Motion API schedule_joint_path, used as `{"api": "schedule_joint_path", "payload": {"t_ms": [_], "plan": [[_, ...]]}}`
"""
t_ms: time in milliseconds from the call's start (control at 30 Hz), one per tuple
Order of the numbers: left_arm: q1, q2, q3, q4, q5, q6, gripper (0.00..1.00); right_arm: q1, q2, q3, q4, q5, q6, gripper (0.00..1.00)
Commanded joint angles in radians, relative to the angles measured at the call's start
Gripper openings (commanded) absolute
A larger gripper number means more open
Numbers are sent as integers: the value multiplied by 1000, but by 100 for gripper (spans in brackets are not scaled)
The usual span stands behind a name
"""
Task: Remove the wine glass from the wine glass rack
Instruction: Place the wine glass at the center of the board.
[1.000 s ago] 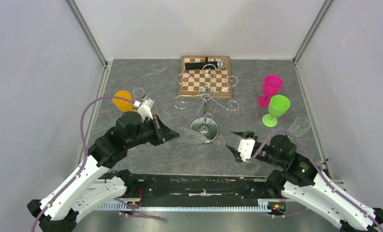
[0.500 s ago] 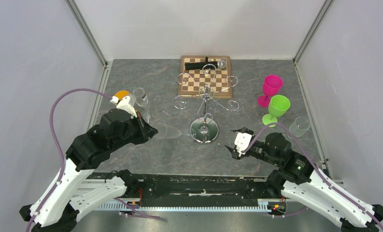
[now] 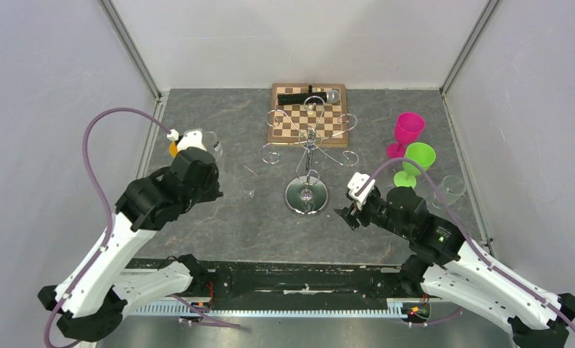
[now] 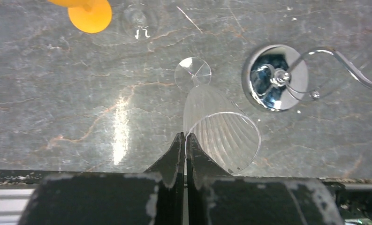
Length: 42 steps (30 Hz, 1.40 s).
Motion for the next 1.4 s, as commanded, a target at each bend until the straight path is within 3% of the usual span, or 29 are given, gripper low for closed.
{"api": "schedule_joint_path", "payload": {"t_ms": [0, 633, 1000, 1367], "plan": [[32, 44, 45, 14, -93, 80, 2, 3, 24, 72, -19, -28, 98, 67], [426, 108, -51, 121, 113, 245, 2, 4, 56, 51, -21, -132, 184, 69], [590, 185, -61, 167, 193, 313, 2, 3, 13, 24, -39, -153, 213, 70], [688, 273, -26, 176, 286, 345, 2, 3, 18, 23, -61, -162, 230, 72]]}}
